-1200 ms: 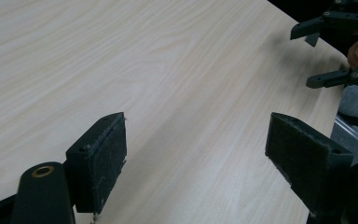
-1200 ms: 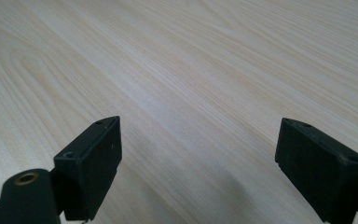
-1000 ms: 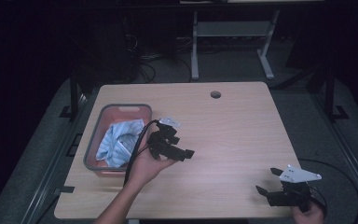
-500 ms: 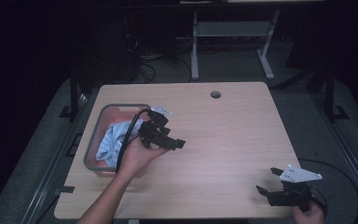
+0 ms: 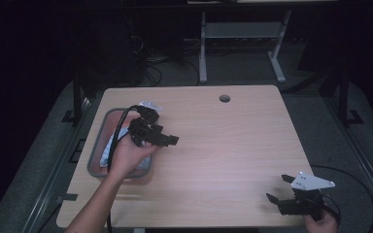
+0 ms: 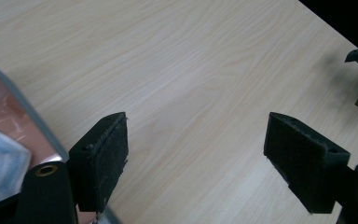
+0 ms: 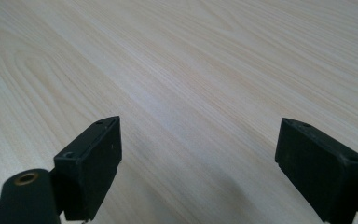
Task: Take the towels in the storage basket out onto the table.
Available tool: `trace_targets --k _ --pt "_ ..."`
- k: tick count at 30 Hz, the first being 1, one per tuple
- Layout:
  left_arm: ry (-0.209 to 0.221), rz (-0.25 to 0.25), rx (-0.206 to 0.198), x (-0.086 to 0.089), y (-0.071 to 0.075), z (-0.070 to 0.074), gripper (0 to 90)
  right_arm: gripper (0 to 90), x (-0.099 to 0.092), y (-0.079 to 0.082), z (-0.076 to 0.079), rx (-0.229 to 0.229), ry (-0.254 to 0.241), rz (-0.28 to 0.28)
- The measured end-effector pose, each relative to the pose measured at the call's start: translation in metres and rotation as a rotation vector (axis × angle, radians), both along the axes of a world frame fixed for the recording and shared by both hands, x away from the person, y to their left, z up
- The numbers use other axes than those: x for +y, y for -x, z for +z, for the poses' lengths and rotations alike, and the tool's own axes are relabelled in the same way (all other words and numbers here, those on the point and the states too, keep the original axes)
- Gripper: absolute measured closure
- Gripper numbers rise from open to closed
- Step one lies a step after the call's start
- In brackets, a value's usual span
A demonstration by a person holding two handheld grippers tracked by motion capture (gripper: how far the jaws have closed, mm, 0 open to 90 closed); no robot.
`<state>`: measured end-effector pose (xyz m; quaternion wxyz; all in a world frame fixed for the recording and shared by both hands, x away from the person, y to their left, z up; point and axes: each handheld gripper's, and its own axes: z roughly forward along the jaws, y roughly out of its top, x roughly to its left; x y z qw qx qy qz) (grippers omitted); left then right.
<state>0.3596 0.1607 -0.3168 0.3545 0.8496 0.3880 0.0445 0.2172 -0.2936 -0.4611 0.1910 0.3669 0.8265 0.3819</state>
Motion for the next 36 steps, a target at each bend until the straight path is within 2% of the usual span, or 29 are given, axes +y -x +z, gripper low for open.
trace_targets --k 6,7,26,28,30,36 --pt "-0.013 0.048 0.002 0.016 -0.002 0.000 21.2 14.0 -0.001 0.000 0.000 -0.001 -0.002 -0.001" --pt "-0.020 0.062 -0.002 0.023 -0.003 0.000 21.2 14.0 -0.002 0.000 0.000 -0.003 -0.003 -0.001" --pt "-0.029 0.215 0.002 0.086 -0.007 0.001 21.1 14.0 -0.001 0.003 0.003 -0.020 -0.003 0.001" --pt "-0.021 0.225 0.012 0.091 -0.008 -0.001 20.9 14.0 -0.001 0.003 0.003 -0.020 -0.004 0.002" --pt "0.014 0.246 0.024 0.100 -0.009 -0.003 20.5 14.0 -0.002 0.003 0.003 -0.016 -0.004 -0.002" --pt "0.021 0.286 0.028 0.114 -0.009 -0.007 20.3 14.0 -0.002 0.003 0.003 -0.017 0.000 0.005"
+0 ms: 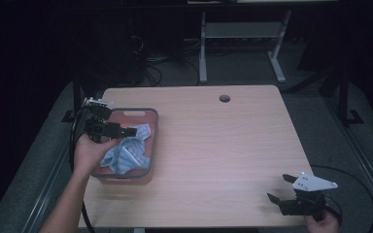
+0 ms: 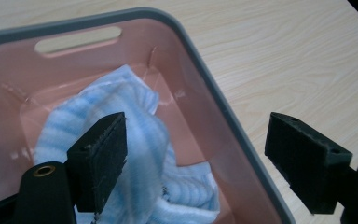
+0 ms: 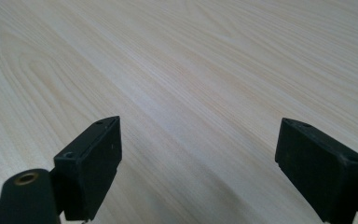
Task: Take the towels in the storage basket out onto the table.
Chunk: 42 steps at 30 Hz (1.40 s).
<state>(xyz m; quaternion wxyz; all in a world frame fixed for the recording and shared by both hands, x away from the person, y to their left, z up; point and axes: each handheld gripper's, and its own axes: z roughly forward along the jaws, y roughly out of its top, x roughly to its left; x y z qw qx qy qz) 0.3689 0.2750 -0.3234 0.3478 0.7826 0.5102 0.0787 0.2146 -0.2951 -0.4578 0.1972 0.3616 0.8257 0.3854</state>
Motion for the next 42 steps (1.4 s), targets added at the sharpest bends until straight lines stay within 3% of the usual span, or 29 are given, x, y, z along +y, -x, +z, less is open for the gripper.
trace_targets --k 12,20,23,25,30,32,36,42 --pt "-0.003 0.084 0.047 0.023 -0.005 -0.021 18.5 14.0 -0.002 0.001 0.000 -0.003 0.000 -0.002" --pt "0.000 0.104 0.079 0.024 -0.011 -0.034 18.5 14.0 -0.002 0.001 0.000 -0.005 0.000 0.001" --pt "-0.016 0.109 0.097 0.020 -0.013 -0.039 18.9 14.0 -0.002 0.001 0.000 -0.004 -0.004 0.000" --pt "-0.067 0.103 0.104 0.015 -0.014 -0.041 20.4 14.0 -0.001 0.001 0.000 -0.003 -0.005 0.002" --pt "-0.074 0.116 0.130 0.014 -0.018 -0.047 21.6 14.0 0.000 0.001 0.000 -0.004 -0.003 0.006" --pt "-0.068 0.100 0.167 0.012 -0.022 -0.054 21.7 14.0 0.000 0.001 -0.001 -0.003 -0.004 0.006" --pt "-0.084 0.092 0.180 0.010 -0.023 -0.059 28.5 14.0 0.000 0.001 -0.001 -0.004 -0.004 0.006" --pt "-0.094 0.069 0.204 0.010 -0.021 -0.063 48.2 14.0 0.001 0.001 -0.001 -0.004 -0.007 0.007"
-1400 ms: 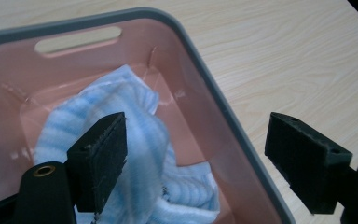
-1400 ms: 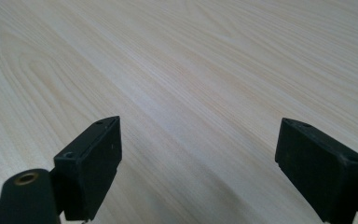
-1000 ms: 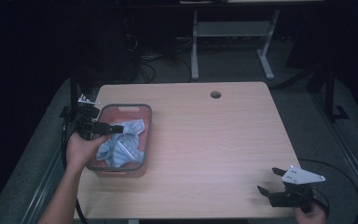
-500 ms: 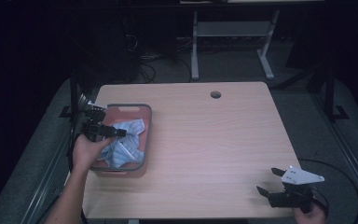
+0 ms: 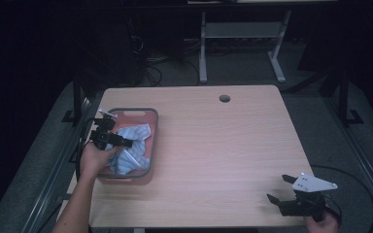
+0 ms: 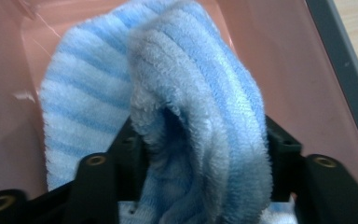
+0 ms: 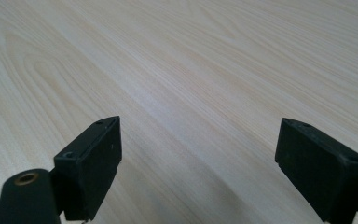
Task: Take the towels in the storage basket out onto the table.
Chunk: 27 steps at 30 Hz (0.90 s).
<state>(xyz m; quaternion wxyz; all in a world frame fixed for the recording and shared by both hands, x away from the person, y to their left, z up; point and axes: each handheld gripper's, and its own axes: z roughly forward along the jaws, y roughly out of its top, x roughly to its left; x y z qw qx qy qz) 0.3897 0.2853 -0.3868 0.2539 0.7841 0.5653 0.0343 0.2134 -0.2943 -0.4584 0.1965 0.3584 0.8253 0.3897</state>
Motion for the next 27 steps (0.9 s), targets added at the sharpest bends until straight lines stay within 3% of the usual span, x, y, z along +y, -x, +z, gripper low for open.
trace_targets --k 3,9,24,25,27 --pt "-0.027 -0.005 0.005 -0.001 0.001 -0.001 61.3 14.0 0.000 0.000 0.000 -0.003 0.001 0.003" --pt "-0.010 -0.032 0.023 0.000 0.006 -0.003 69.6 14.0 0.001 0.000 0.000 -0.005 0.000 0.005" --pt "0.082 -0.014 -0.030 0.016 0.019 0.009 71.5 14.0 0.006 -0.001 0.001 -0.010 0.012 0.014" --pt "0.109 -0.008 -0.039 0.018 0.020 0.011 71.6 14.0 0.006 0.000 0.001 -0.012 0.009 0.013" --pt "0.122 -0.004 -0.047 0.019 0.021 0.013 71.6 14.0 0.005 0.000 0.001 -0.013 0.005 0.011"
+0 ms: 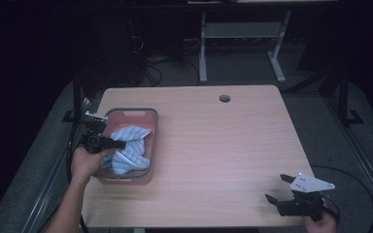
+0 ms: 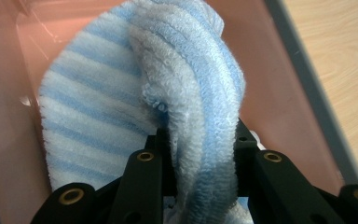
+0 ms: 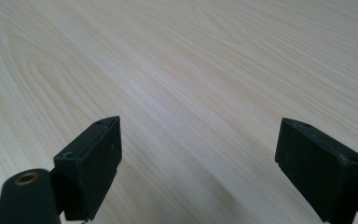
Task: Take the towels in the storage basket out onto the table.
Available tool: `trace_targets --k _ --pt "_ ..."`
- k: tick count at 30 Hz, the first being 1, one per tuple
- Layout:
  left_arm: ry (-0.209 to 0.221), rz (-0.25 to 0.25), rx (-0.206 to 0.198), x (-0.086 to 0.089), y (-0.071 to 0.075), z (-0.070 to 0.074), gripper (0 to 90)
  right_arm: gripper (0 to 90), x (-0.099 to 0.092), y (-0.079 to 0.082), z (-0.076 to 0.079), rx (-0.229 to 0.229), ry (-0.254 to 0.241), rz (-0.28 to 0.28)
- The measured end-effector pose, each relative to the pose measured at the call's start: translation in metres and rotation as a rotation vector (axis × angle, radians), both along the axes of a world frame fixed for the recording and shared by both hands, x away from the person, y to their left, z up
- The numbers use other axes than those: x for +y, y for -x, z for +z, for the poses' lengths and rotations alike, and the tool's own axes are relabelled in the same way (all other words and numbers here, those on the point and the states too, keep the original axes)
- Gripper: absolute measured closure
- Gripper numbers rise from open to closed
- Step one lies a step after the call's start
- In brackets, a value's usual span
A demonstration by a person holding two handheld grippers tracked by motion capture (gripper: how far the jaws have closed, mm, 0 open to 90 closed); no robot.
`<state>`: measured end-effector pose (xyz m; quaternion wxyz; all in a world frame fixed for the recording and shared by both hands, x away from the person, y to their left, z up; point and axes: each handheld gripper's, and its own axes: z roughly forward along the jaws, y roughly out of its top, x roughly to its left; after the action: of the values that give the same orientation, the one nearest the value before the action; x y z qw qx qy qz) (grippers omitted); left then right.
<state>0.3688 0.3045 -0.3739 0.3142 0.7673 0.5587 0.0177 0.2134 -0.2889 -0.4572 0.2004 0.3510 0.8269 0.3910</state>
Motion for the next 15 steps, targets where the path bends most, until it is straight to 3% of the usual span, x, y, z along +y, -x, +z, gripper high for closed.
trace_targets --k 2,7,12,15 --pt "0.038 0.006 -0.017 0.002 0.002 0.004 71.8 14.0 0.000 0.000 0.000 -0.002 0.000 0.001" --pt "0.075 0.007 -0.030 0.003 0.004 0.008 71.7 14.0 0.000 0.000 0.001 -0.007 0.005 0.002" --pt "0.146 0.023 -0.053 0.007 0.006 0.012 71.7 14.0 0.001 0.000 0.001 -0.010 0.003 -0.001" --pt "0.142 0.017 -0.064 0.006 0.007 0.016 71.8 14.0 0.000 0.000 0.001 -0.010 -0.001 -0.005"
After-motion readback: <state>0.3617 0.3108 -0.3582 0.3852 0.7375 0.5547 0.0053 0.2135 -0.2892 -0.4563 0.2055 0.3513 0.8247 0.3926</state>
